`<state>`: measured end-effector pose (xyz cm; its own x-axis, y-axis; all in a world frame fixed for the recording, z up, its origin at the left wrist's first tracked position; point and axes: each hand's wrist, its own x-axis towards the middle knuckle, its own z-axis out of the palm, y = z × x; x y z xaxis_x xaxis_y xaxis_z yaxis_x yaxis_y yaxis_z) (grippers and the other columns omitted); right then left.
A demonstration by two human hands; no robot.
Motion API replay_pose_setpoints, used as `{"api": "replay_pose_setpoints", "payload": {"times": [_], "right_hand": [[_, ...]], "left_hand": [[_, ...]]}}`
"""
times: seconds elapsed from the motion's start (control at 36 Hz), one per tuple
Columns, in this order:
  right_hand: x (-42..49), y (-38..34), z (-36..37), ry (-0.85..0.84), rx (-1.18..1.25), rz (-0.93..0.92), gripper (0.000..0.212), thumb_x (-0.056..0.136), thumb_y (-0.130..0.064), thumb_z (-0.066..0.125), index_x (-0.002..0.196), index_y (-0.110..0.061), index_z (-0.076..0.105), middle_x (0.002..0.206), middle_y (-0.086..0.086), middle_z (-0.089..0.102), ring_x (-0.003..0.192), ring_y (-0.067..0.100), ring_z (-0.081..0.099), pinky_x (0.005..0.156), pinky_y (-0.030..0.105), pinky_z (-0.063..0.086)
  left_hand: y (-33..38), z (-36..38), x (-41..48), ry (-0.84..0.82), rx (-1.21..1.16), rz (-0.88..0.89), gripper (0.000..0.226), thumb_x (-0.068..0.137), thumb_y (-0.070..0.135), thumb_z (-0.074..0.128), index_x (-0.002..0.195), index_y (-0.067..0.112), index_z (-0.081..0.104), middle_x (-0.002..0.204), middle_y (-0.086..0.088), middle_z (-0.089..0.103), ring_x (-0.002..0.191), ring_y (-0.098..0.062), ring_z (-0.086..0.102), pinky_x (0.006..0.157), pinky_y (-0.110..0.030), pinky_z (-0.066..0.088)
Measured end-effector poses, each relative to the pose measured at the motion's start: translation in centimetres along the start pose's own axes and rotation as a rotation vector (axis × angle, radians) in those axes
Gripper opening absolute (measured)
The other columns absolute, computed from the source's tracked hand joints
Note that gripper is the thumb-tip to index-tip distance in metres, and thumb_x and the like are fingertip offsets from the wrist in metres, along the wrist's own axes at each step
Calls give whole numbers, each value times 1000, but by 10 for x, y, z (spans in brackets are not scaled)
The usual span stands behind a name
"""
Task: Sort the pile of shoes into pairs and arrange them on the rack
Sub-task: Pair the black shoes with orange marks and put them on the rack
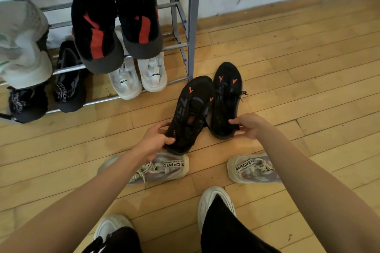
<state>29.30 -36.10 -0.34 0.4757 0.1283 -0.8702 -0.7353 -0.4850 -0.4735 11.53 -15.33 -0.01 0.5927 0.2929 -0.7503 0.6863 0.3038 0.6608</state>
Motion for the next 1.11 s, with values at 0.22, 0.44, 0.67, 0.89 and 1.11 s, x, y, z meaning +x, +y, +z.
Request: {"api": "replay_pose_setpoints", "payload": {"times": [0.22,0.44,0.67,0.89,1.11], "right_hand": [[-38,47,8,162,125,-239,45,83,3,64,120,-12,43,125,15,53,109,32,56,79,41,55],[-116,36,-3,242,217,-543,32,87,4,61,111,-9,45,115,9,56,111,29,55,95,49,49],[-195,-19,-4,208,236,-791,29,86,2,62,96,-21,46,106,1,55,112,28,56,95,51,49],[-257,-71,12,145,180,-928,31,86,-4,65,104,-23,49,114,1,60,111,23,59,97,48,50],[-305,-123,50,94,37,-1006,26,87,-5,63,103,-19,47,117,6,59,108,26,59,94,49,51]], "left_hand": [[18,-4,-34,50,51,141,68,75,-22,53,129,19,48,120,-7,56,115,-24,53,100,-46,46],[55,0,-97,-23,-43,309,64,74,-25,49,108,28,56,113,-2,56,110,-25,56,88,-38,49],[109,-7,-158,-17,-112,541,63,74,-25,51,113,25,55,114,-8,55,110,-29,54,82,-37,49],[154,-25,-219,28,-248,726,58,78,-25,49,108,24,57,105,-8,57,102,-28,58,80,-37,52],[177,-56,-259,73,-405,809,56,81,-24,46,113,21,55,102,-4,63,102,-27,60,85,-47,50]]}}
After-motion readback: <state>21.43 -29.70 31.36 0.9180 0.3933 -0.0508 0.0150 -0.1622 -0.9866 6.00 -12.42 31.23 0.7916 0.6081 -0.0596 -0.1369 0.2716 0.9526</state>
